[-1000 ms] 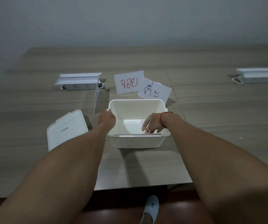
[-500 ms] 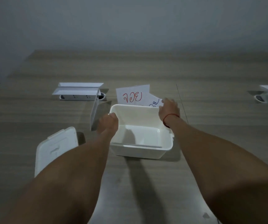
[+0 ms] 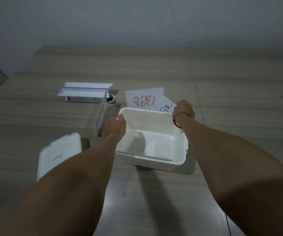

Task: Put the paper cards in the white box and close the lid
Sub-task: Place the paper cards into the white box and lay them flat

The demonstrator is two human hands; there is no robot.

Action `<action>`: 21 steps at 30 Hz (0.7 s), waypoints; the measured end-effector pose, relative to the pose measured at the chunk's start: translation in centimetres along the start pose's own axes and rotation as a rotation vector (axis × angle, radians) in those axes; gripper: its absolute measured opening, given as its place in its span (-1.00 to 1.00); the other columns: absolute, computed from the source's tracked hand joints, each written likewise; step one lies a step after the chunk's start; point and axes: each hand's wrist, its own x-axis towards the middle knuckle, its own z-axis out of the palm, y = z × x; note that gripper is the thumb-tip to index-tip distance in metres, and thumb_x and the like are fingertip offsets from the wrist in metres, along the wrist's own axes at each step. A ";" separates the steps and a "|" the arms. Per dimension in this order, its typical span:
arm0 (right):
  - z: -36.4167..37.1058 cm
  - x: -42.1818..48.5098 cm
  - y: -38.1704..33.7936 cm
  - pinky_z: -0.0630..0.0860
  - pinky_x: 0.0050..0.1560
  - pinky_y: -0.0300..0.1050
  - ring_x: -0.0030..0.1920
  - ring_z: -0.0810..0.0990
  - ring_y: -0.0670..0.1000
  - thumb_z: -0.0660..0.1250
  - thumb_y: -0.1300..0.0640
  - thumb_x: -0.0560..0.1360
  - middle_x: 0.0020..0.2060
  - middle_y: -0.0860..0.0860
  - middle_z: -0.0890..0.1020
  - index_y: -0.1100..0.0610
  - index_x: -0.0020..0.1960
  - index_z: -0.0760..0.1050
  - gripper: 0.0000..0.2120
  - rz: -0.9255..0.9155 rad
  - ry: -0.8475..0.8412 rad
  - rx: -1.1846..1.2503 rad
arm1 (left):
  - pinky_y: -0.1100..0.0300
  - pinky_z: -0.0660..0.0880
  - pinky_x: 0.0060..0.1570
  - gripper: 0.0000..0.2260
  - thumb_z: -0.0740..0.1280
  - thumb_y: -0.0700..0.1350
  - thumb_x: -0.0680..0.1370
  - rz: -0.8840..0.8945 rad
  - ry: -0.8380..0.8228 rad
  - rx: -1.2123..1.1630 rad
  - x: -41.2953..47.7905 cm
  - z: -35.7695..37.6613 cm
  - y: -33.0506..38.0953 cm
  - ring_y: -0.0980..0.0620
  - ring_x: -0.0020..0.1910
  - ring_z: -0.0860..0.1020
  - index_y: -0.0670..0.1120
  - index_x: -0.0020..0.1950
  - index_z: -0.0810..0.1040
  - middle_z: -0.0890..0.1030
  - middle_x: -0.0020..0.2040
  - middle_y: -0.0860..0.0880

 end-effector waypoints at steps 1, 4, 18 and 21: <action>0.1 -0.3 -0.2 0.41 0.21 0.00 0.22 0.55 0.18 0.17 0.31 0.59 0.19 0.17 0.60 0.19 0.17 0.54 -0.76 -0.063 0.043 -0.050 | -0.06 0.44 0.20 -0.50 -0.02 0.05 0.60 0.010 -0.026 -0.016 -0.1 -0.2 -0.1 -0.27 0.22 0.52 -0.25 0.26 0.50 0.56 0.23 -0.27; -0.8 -1.6 -0.5 0.32 0.20 0.00 0.23 0.51 0.15 0.15 0.27 0.60 0.18 0.10 0.58 0.10 0.18 0.51 -0.75 -0.254 0.144 -0.091 | -0.04 0.41 0.21 -0.55 -0.01 -0.02 0.61 0.009 -0.041 -0.047 -0.8 -0.9 -0.4 -0.26 0.24 0.50 -0.26 0.27 0.49 0.54 0.26 -0.26; -6.9 -9.1 -2.1 0.26 0.22 -0.02 0.26 0.47 0.12 0.07 0.10 0.63 0.20 0.06 0.58 0.02 0.25 0.50 -0.71 -0.509 0.194 -0.112 | -0.01 0.49 0.15 -0.66 0.12 -0.30 0.58 0.068 -0.222 -0.030 -4.5 -3.3 -2.4 -0.23 0.24 0.53 -0.34 0.33 0.42 0.53 0.25 -0.29; -5.7 -10.8 -0.9 0.26 0.18 -0.02 0.19 0.51 0.12 0.08 0.10 0.62 0.11 0.03 0.63 0.05 0.11 0.55 -0.73 -0.558 0.135 -0.167 | -0.07 0.51 0.15 -0.68 0.12 -0.31 0.57 0.105 -0.230 -0.038 -4.7 -3.6 -3.2 -0.27 0.22 0.53 -0.34 0.31 0.42 0.52 0.25 -0.31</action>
